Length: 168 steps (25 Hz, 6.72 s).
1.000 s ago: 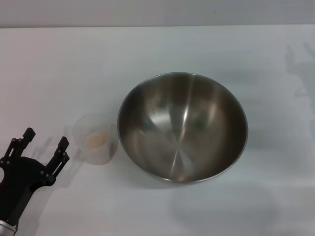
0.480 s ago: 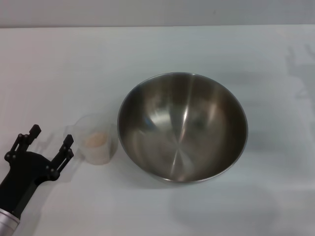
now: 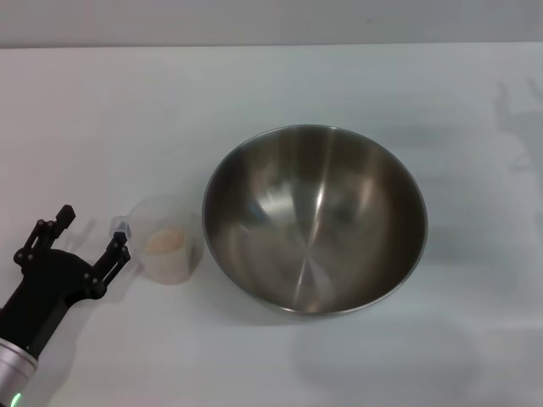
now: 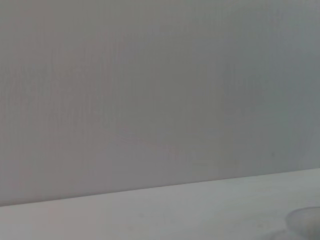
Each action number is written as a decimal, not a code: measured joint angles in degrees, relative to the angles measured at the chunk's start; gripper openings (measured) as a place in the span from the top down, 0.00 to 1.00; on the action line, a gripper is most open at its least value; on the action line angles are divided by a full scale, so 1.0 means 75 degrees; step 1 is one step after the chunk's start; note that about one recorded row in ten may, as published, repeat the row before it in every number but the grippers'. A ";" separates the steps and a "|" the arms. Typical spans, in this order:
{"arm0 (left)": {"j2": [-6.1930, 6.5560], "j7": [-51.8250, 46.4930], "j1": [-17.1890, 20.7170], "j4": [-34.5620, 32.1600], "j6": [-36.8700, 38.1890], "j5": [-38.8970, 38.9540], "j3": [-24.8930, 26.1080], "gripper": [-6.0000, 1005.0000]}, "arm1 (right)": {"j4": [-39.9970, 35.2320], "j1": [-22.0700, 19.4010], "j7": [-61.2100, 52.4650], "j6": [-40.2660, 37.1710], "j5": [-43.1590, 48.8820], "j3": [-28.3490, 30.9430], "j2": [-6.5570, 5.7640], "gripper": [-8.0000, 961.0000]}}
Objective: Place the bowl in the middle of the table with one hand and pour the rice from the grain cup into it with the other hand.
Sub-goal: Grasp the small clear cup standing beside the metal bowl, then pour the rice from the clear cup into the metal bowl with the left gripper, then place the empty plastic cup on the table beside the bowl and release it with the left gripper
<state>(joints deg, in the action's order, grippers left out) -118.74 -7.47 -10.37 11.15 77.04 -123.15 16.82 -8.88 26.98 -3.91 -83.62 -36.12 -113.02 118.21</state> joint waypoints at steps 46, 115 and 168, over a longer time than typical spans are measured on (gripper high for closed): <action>-0.0034 0.2257 -0.0628 0.0721 0.1442 -0.0023 0.1780 0.96 | 0.0000 0.0003 0.0071 -0.0031 0.0000 0.0008 0.0012 0.53; -0.0046 1.4130 -0.2464 0.1149 0.0291 -0.1390 0.0603 0.96 | -0.0081 0.0269 0.0347 0.0028 0.0002 0.0610 0.0059 0.53; -0.0016 0.2210 -0.1616 0.1328 -0.3054 0.0833 0.2241 0.68 | -0.0012 0.0410 0.0347 0.0135 0.0060 0.0526 0.0082 0.53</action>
<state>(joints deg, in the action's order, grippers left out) -118.86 9.11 -22.49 21.11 54.14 -116.91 33.63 -8.96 30.05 -1.32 -82.61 -35.68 -109.08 118.83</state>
